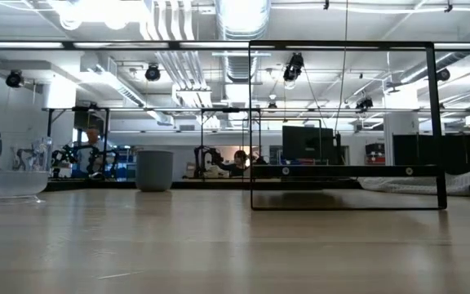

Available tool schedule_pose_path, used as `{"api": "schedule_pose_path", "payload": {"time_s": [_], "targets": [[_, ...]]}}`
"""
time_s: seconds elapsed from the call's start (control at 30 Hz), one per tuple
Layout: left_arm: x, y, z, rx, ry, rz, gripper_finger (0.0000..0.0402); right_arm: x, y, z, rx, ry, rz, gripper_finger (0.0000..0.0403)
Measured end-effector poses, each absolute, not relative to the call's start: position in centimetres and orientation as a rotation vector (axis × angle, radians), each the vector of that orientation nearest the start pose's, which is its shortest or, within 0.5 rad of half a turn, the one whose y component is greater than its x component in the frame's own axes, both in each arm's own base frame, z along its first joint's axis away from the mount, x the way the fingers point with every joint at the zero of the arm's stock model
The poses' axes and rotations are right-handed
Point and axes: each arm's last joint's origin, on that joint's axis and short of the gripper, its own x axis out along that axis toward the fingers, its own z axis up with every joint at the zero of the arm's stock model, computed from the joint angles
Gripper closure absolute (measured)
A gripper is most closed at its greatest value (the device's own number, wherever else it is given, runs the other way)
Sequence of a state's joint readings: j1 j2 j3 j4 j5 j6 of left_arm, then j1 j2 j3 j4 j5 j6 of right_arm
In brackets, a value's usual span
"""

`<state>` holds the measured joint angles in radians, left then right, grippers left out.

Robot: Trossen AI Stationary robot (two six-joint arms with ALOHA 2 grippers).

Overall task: Stack small to large cups/mugs on shelf
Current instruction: Put the transparent mug on the shelf

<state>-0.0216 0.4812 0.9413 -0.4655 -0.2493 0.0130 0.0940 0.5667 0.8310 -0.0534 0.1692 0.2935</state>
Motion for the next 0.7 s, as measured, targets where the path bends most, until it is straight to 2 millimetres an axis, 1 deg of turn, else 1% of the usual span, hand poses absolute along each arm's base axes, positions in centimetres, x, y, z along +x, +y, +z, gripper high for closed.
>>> {"api": "schedule_pose_path", "payload": {"time_s": [0.13,0.2,0.27,0.37,0.47,0.53,0.6,0.7], "targets": [[7.2,0.6,42.3,0.003,-0.079,0.23,0.0304,12.1,0.7,42.9,0.122,-0.162,-0.055,0.0349],[6.9,0.6,43.6,-0.004,-0.124,0.23,0.0304,12.6,0.7,44.4,0.041,-0.133,-0.062,0.0349],[6.6,0.6,44.5,-0.007,-0.149,0.23,0.0304,13.1,0.8,45.9,-0.016,-0.118,-0.065,0.0349],[6.4,0.6,45.2,-0.01,-0.163,0.23,0.0304,14.0,0.9,47.4,-0.051,-0.079,-0.066,0.0349],[6.7,0.6,45.2,-0.015,-0.154,0.23,0.0304,14.7,0.9,48.3,-0.059,-0.02,-0.064,0.0349],[7.0,0.6,45.0,-0.04,-0.138,0.228,0.0304,15.2,1.0,48.5,-0.065,0.034,-0.063,0.0349],[7.4,0.6,44.7,-0.085,-0.112,0.226,0.0304,15.8,1.0,48.4,-0.062,0.094,-0.061,0.0349],[8.0,0.6,43.9,-0.158,-0.018,0.244,0.0304,16.8,1.1,47.9,-0.051,0.167,-0.061,0.0349]]}}
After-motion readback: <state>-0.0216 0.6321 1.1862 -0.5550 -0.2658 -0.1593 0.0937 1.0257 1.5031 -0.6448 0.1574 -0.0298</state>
